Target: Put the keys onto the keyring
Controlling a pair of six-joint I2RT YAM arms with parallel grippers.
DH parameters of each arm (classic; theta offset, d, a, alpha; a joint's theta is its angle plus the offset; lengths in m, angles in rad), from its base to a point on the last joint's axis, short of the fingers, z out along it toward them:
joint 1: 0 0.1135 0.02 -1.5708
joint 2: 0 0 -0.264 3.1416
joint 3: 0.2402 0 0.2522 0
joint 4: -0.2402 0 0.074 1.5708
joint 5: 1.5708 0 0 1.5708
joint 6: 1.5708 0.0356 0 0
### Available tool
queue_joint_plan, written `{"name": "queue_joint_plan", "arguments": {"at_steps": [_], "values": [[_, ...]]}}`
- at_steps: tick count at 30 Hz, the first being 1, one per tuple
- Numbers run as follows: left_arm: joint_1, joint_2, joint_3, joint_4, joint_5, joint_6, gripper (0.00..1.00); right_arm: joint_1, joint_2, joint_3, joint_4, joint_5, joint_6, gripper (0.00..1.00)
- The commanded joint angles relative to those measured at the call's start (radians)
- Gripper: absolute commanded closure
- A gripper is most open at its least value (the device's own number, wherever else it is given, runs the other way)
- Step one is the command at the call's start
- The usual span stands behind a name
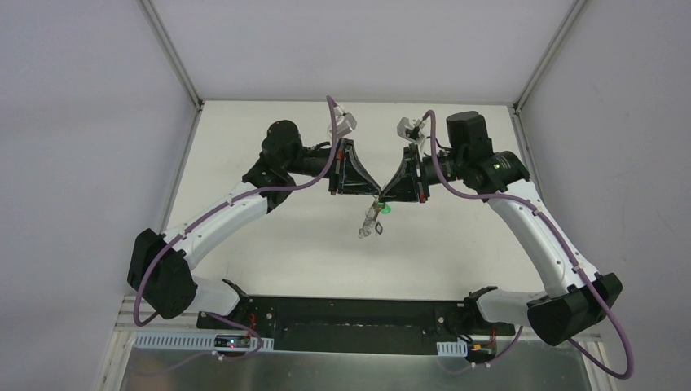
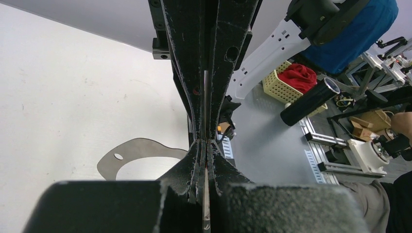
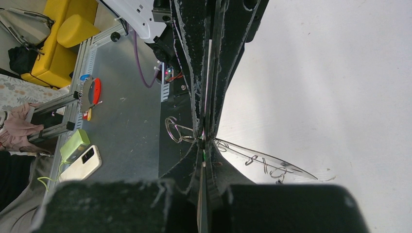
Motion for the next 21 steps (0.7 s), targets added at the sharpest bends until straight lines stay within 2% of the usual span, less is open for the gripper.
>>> {"name": "queue_joint_plan", "arguments": {"at_steps": [1,7,21], "values": [[0.007,-0.021,-0.004,0.008,0.012,0.054,1.0,0.005,-0.025,0.026,-0.001,0.03,-0.026,1.0],[0.008,-0.034,-0.001,-0.051,0.016,0.117,1.0,0.004,-0.042,0.035,-0.039,0.097,-0.046,1.0],[0.009,-0.048,-0.004,-0.118,0.016,0.175,1.0,-0.006,-0.049,0.035,-0.05,0.112,-0.053,1.0]]}}
